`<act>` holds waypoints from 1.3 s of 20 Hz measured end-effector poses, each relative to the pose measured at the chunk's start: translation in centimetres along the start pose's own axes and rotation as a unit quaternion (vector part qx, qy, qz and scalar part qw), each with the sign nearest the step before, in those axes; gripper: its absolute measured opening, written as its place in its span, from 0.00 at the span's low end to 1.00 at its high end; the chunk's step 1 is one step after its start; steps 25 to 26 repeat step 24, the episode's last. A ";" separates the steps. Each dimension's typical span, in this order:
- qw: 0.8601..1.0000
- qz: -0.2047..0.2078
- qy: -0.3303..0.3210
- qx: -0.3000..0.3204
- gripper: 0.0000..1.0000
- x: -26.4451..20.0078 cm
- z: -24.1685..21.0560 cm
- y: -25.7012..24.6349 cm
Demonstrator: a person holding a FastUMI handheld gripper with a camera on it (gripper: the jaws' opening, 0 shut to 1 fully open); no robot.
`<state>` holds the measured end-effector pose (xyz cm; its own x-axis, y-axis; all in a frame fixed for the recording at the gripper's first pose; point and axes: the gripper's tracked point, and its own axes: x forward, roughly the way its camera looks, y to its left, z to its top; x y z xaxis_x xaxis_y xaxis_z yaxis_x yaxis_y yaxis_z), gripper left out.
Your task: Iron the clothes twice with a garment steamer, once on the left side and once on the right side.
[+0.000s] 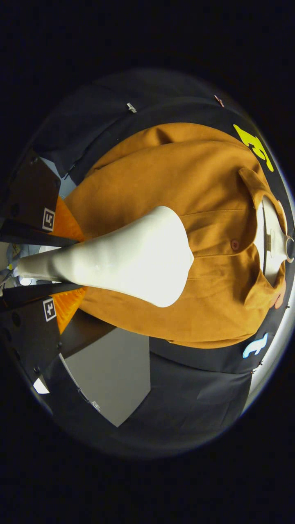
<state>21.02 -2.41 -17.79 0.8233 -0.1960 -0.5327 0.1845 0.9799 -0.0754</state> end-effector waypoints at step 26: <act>0.970 0.019 -0.241 0.009 0.44 -7.7 11.5 -3.4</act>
